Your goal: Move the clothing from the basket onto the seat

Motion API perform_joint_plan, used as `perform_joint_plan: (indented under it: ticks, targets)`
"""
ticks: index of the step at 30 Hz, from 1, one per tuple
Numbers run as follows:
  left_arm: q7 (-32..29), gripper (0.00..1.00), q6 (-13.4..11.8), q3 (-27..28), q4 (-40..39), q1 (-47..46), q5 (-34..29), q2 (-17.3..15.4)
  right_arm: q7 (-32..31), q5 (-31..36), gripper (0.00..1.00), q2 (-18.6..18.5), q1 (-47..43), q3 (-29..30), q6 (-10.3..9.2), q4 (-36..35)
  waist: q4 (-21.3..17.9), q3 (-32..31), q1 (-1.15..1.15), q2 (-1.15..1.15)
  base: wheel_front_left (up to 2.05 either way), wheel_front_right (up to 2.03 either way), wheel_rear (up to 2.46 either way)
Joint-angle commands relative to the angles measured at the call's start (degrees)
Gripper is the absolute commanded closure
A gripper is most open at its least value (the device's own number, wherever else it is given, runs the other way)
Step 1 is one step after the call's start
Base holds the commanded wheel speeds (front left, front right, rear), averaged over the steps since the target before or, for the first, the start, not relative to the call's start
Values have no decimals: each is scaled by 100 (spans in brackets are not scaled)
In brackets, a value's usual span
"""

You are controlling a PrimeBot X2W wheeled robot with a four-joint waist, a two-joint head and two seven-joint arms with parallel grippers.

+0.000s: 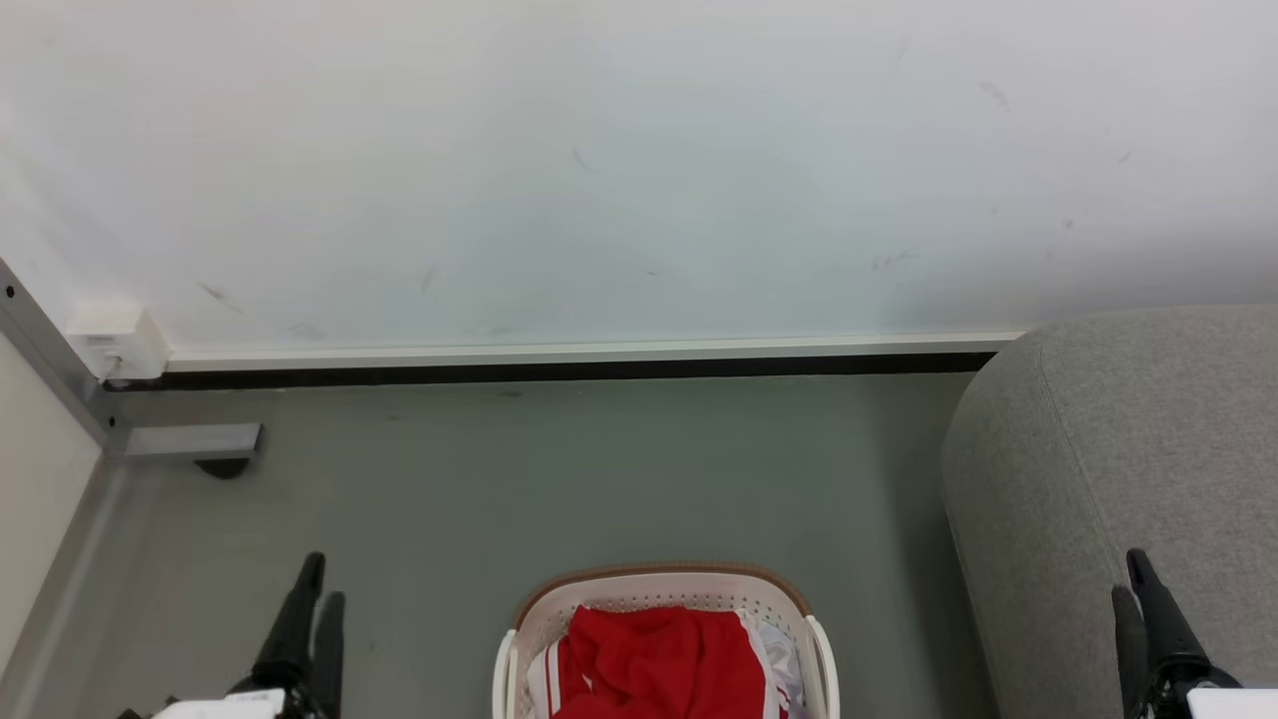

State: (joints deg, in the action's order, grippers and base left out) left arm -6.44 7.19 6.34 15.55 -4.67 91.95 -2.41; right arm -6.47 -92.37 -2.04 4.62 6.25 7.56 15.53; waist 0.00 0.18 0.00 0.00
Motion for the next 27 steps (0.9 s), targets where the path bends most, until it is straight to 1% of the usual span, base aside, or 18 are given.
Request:
perform_joint_plan:
  ticks: [1,5,9,15,21,22,27]
  targets:
    - [77,0,7,-64,-56,-57,-42,-18,72,38,0,-35,48,-19,0,-70,3,0,0,0,0,0,0]
    - [195,0,-15,-155,-55,-51,-137,-20,194,195,0,-52,24,-87,-1,-76,6,0,0,0,0,0,0]
    - [307,0,-77,-207,-71,-50,-352,-23,308,520,0,-83,23,-132,-1,-85,6,2,0,0,0,0,0]
    - [466,0,-247,-306,-162,-56,-990,-26,467,1274,0,-86,8,-183,-2,-197,5,9,0,0,0,0,0]
    - [616,0,-393,-472,-261,-46,-1733,-29,617,2207,0,-123,-18,-314,-2,-351,6,14,0,0,0,0,0]
    - [616,0,-393,-472,-261,-46,-1733,-29,617,2207,0,-123,-18,-314,-2,-351,6,14,0,0,0,0,0]
    - [729,0,-484,-597,-330,-25,-2326,-32,734,2823,0,-150,-47,-427,-3,-438,5,15,0,0,0,0,0]
